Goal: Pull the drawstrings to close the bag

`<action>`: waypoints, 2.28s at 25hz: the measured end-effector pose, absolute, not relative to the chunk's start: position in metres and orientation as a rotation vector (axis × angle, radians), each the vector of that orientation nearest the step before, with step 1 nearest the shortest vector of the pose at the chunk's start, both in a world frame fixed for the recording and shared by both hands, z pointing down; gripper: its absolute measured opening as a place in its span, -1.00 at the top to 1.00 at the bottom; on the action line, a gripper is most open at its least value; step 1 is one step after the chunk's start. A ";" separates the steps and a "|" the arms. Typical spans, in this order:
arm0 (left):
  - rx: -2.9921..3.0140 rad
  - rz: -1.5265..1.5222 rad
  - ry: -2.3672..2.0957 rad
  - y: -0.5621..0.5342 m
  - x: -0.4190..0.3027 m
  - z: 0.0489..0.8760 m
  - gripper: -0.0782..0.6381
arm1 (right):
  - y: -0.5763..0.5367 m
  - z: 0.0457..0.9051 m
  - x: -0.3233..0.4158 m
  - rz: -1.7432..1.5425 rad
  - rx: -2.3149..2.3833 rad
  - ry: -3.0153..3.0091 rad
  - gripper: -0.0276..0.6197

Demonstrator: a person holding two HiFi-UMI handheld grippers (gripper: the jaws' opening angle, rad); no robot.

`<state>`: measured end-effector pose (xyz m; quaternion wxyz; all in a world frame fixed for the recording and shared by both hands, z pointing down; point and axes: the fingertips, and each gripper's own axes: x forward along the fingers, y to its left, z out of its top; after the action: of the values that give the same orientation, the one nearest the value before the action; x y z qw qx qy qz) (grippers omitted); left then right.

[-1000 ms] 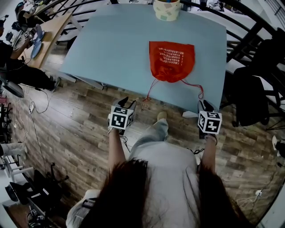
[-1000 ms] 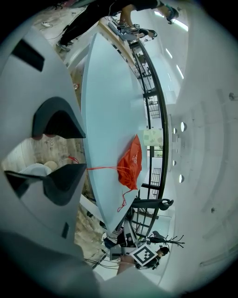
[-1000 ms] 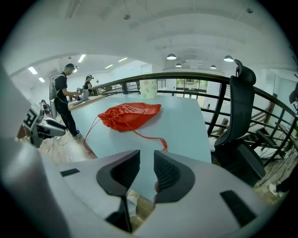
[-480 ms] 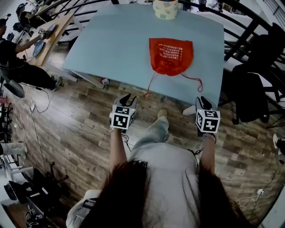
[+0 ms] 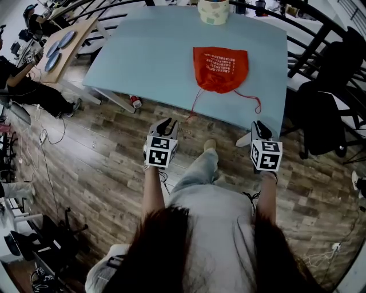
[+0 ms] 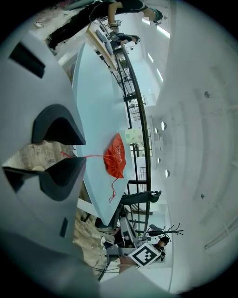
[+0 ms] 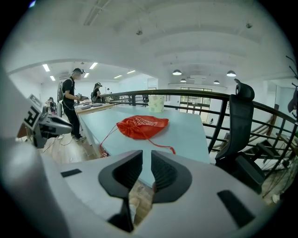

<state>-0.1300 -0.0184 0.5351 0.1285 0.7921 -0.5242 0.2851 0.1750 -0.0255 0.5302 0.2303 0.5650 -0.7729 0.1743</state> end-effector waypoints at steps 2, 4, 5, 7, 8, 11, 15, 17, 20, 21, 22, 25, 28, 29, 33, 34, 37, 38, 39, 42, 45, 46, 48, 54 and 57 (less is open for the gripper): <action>2.320 0.815 -1.534 -0.016 -0.127 0.531 0.55 | -0.022 0.527 0.173 0.462 1.557 -2.137 0.70; 2.334 0.798 -1.541 -0.012 -0.124 0.528 0.58 | -0.018 0.524 0.169 0.446 1.556 -2.148 0.71; 2.339 0.790 -1.544 -0.010 -0.123 0.526 0.59 | -0.016 0.523 0.168 0.439 1.555 -2.153 0.72; 2.347 0.779 -1.551 -0.007 -0.120 0.523 0.61 | -0.012 0.519 0.165 0.425 1.554 -2.164 0.72; 2.352 0.775 -1.553 -0.006 -0.119 0.522 0.62 | -0.010 0.517 0.165 0.419 1.557 -2.169 0.73; 2.375 0.769 -1.557 -0.002 -0.114 0.516 0.64 | -0.006 0.510 0.166 0.405 1.578 -2.184 0.73; 2.402 0.752 -1.577 -0.001 -0.110 0.505 0.68 | -0.003 0.499 0.167 0.375 1.606 -2.199 0.75; 2.420 0.742 -1.582 -0.001 -0.108 0.500 0.70 | -0.002 0.494 0.167 0.356 1.624 -2.207 0.76; 2.447 0.717 -1.596 -0.003 -0.105 0.492 0.70 | -0.003 0.487 0.166 0.330 1.650 -2.225 0.78; 2.455 0.699 -1.605 -0.004 -0.104 0.489 0.71 | -0.003 0.484 0.165 0.318 1.657 -2.231 0.79; 2.463 0.679 -1.614 -0.004 -0.102 0.486 0.71 | -0.002 0.481 0.165 0.306 1.663 -2.236 0.79; 2.488 0.625 -1.632 -0.006 -0.097 0.477 0.72 | -0.002 0.474 0.162 0.277 1.677 -2.246 0.80; 2.514 0.578 -1.648 -0.008 -0.093 0.468 0.72 | -0.003 0.467 0.159 0.258 1.688 -2.259 0.81; 2.522 0.563 -1.651 -0.008 -0.093 0.465 0.72 | -0.002 0.465 0.158 0.251 1.693 -2.263 0.81; 2.555 0.519 -1.664 -0.004 -0.091 0.453 0.72 | 0.005 0.457 0.153 0.214 1.707 -2.274 0.82; 2.561 0.508 -1.669 -0.002 -0.091 0.450 0.72 | 0.006 0.454 0.151 0.205 1.709 -2.279 0.82; 2.585 0.472 -1.669 0.004 -0.090 0.441 0.72 | 0.013 0.447 0.146 0.176 1.724 -2.291 0.82; 2.595 0.462 -1.665 0.007 -0.090 0.438 0.72 | 0.016 0.444 0.144 0.169 1.736 -2.293 0.83; 2.604 0.454 -1.660 0.009 -0.090 0.436 0.72 | 0.018 0.441 0.143 0.164 1.752 -2.296 0.83; 2.622 0.437 -1.649 0.018 -0.093 0.431 0.72 | 0.026 0.431 0.140 0.151 1.799 -2.305 0.83; 2.639 0.407 -1.647 0.027 -0.097 0.423 0.73 | 0.037 0.422 0.136 0.131 1.826 -2.305 0.83; 2.646 0.399 -1.645 0.030 -0.099 0.420 0.73 | 0.040 0.419 0.134 0.125 1.834 -2.302 0.83; 2.659 0.391 -1.642 0.035 -0.103 0.416 0.73 | 0.047 0.415 0.130 0.116 1.848 -2.299 0.83; 2.675 0.352 -1.642 0.048 -0.117 0.406 0.73 | 0.068 0.407 0.113 0.102 1.856 -2.294 0.83; 2.692 0.343 -1.635 0.057 -0.120 0.400 0.73 | 0.078 0.401 0.108 0.081 1.866 -2.279 0.83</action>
<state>-0.1203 0.0566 0.4002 -0.0133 0.8495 -0.5162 0.1082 0.1078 0.0781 0.4009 0.0970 0.6303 -0.7698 0.0275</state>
